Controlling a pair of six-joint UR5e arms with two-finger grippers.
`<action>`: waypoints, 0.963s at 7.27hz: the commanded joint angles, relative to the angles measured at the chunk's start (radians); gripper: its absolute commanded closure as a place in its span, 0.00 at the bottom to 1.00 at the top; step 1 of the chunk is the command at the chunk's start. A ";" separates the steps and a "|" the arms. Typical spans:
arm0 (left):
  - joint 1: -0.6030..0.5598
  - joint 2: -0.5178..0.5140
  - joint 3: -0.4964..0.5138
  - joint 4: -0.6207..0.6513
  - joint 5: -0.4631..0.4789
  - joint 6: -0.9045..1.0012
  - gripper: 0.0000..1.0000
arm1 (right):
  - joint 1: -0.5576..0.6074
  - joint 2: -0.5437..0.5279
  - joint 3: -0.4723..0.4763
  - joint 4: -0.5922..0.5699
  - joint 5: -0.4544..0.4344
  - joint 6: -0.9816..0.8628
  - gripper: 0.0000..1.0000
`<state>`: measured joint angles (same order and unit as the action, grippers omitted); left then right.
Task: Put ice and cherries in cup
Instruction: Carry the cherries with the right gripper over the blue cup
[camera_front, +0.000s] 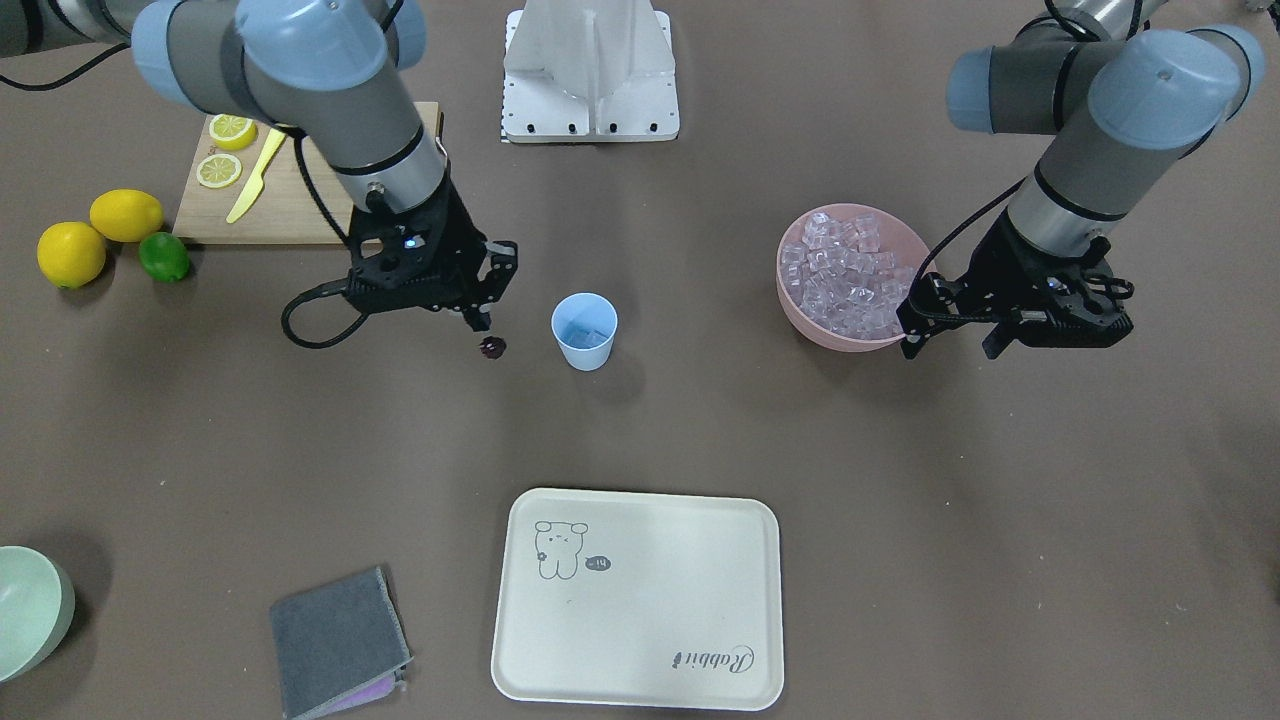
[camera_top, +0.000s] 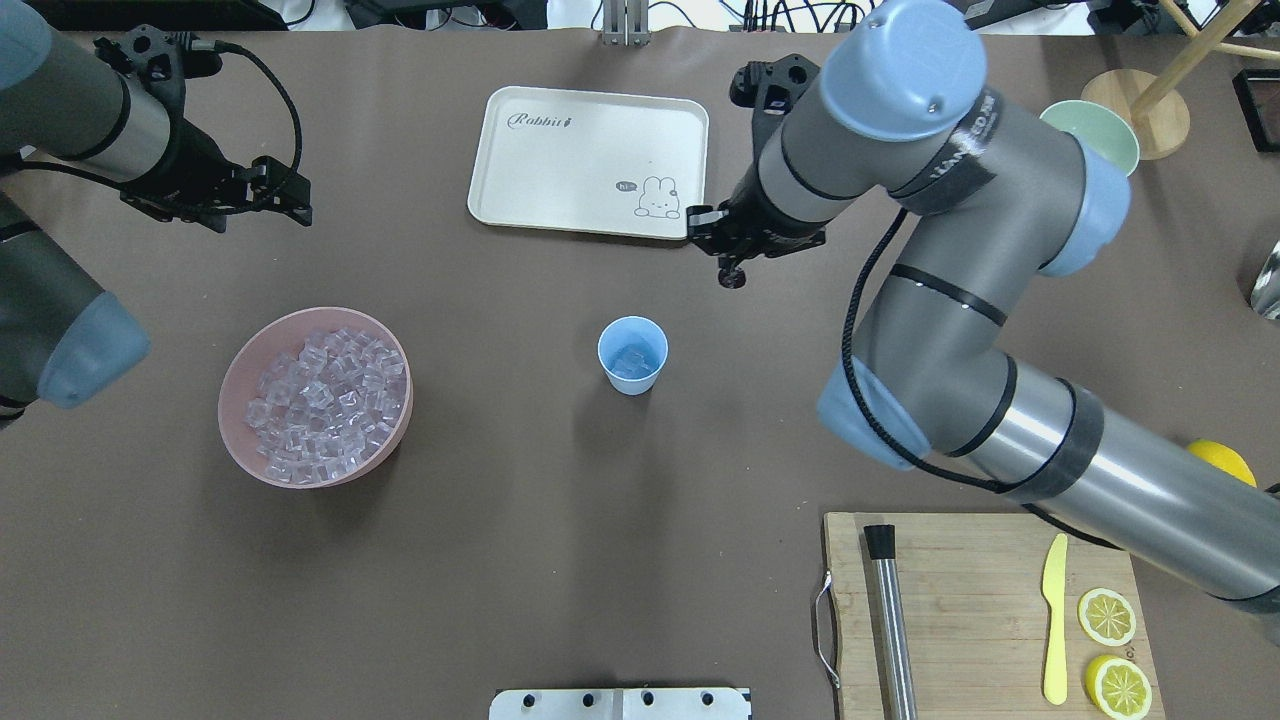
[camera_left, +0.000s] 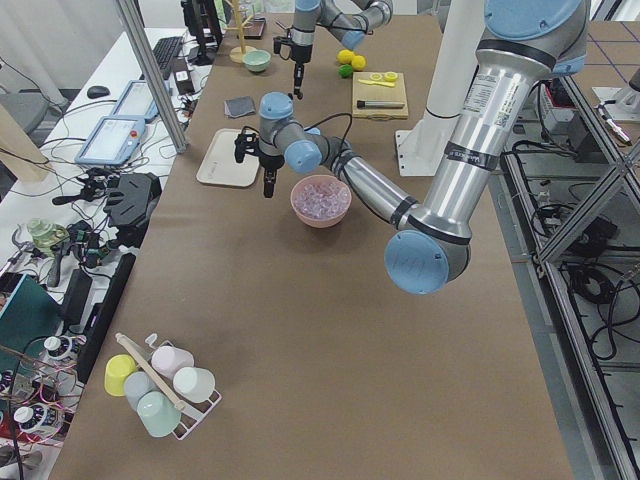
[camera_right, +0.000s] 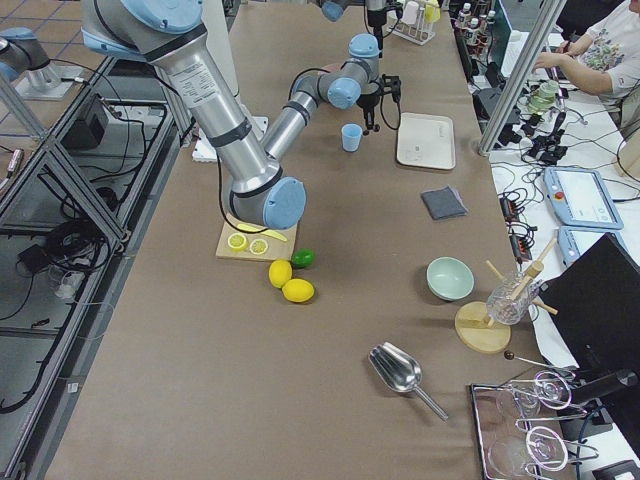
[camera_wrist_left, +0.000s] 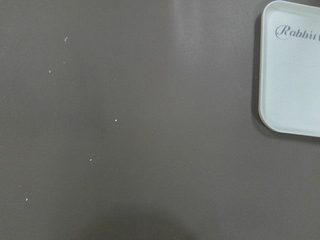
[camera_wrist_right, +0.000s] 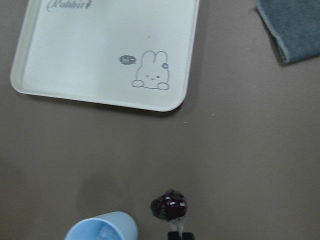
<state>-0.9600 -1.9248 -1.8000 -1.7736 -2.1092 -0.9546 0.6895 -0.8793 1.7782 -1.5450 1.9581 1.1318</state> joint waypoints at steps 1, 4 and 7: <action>0.010 0.001 0.013 -0.003 0.000 0.008 0.03 | -0.134 0.052 -0.003 -0.010 -0.144 0.109 1.00; 0.012 0.010 0.022 -0.029 0.000 -0.001 0.03 | -0.211 0.060 -0.016 -0.009 -0.217 0.124 1.00; 0.013 0.010 0.028 -0.030 0.000 0.002 0.03 | -0.211 0.082 -0.072 0.000 -0.226 0.120 1.00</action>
<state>-0.9476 -1.9145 -1.7756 -1.8032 -2.1092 -0.9550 0.4796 -0.8117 1.7330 -1.5472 1.7358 1.2525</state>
